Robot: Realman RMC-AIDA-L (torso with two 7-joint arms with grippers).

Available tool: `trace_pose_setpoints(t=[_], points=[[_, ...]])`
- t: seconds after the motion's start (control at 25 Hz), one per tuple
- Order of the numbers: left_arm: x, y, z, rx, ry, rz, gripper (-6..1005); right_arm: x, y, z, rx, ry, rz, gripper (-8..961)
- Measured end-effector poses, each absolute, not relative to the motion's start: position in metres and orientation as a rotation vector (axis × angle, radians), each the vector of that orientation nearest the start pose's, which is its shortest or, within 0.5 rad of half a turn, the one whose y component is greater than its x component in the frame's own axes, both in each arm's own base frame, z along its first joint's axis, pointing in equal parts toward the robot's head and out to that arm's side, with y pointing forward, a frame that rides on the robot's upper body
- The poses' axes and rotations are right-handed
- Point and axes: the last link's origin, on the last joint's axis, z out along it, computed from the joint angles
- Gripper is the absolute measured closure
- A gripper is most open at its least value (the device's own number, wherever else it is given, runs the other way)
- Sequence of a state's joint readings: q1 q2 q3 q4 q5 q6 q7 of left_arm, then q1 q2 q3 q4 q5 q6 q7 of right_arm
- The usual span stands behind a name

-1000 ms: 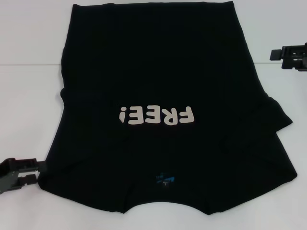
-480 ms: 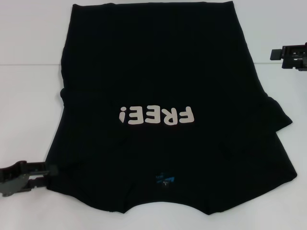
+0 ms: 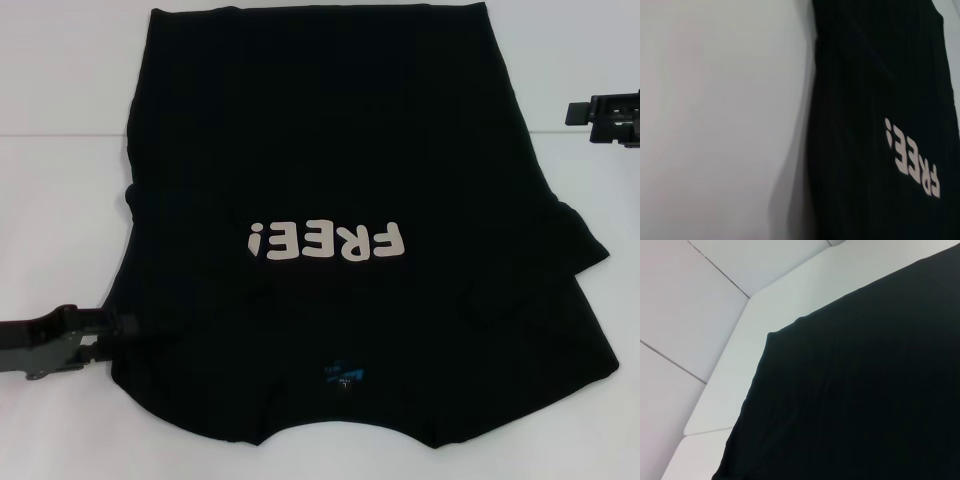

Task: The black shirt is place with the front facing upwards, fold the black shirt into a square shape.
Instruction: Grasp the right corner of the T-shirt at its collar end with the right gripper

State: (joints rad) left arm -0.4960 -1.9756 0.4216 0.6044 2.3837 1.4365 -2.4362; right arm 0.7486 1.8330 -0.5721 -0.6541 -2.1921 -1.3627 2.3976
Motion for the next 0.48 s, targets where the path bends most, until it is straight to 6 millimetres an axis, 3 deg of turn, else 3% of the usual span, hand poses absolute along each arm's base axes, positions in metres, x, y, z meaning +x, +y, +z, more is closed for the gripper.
trace_pose_setpoints(t=[0.48], points=[[-0.3537, 0.3233, 0.0454, 2.222, 2.54, 0.638, 404, 0.2582, 0.43, 0.1196, -2.119, 1.586, 0.63, 316]])
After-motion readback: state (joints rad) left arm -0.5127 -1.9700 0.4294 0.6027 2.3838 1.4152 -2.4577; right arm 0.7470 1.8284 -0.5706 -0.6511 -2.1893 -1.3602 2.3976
